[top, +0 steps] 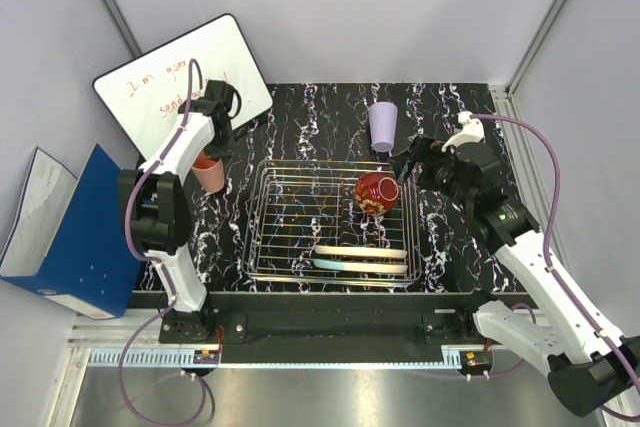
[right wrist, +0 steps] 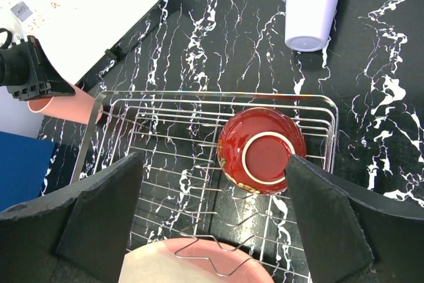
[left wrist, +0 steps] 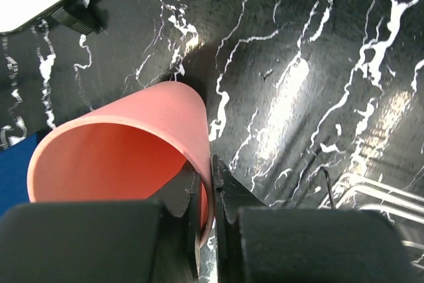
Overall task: Unload the mixed dishes from the dish rack
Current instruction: Place the cup at the center of the board.
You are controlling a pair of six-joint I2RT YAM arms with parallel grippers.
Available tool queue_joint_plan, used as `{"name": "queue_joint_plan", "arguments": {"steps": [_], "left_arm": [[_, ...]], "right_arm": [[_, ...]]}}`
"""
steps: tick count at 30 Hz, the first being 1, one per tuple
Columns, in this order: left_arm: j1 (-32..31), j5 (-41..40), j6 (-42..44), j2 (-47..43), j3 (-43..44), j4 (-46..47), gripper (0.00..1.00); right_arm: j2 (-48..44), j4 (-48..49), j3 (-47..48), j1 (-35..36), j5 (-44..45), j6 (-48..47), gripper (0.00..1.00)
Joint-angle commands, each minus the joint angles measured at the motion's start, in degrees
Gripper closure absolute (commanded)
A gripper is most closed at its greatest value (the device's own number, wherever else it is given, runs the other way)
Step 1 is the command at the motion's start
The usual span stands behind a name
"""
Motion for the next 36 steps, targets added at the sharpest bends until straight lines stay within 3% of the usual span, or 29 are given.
{"name": "queue_joint_plan", "arguments": {"steps": [1, 11, 18, 23, 27, 28, 33, 36], "left_arm": [[2.34, 4.80, -1.05, 1.32, -0.89, 4.28, 1.00], [3.49, 6.39, -1.93, 3.52, -1.51, 4.99, 0.99], [3.66, 4.02, -1.76, -1.93, -0.89, 4.64, 0.60], [3.84, 2.35, -1.67, -5.00, -0.89, 3.67, 0.43], [3.84, -0.46, -2.90, -9.13, -0.02, 2.88, 0.22], [3.84, -0.90, -3.68, -9.84, 0.33, 2.70, 0.03], [2.53, -2.13, -6.15, -15.72, 5.43, 1.38, 0.01], [-1.25, -2.92, -6.59, -19.94, 8.59, 1.38, 0.01]], "right_arm": [[0.44, 3.02, 0.03, 0.36, 0.16, 0.84, 0.04], [1.49, 3.72, -0.58, 0.28, 0.51, 1.10, 0.04], [2.11, 3.99, -0.49, 0.37, 0.07, 1.01, 0.04], [1.67, 3.99, -0.67, 0.28, -0.01, 1.45, 0.03], [0.79, 4.07, -0.93, 0.37, 0.34, 1.72, 0.03], [0.79, 3.99, -1.02, 0.28, 0.34, 1.89, 0.03], [4.47, 1.18, 1.61, 0.28, 6.39, 1.98, 0.02], [12.72, -1.19, 7.75, 0.19, 11.23, -0.20, 0.02]]}}
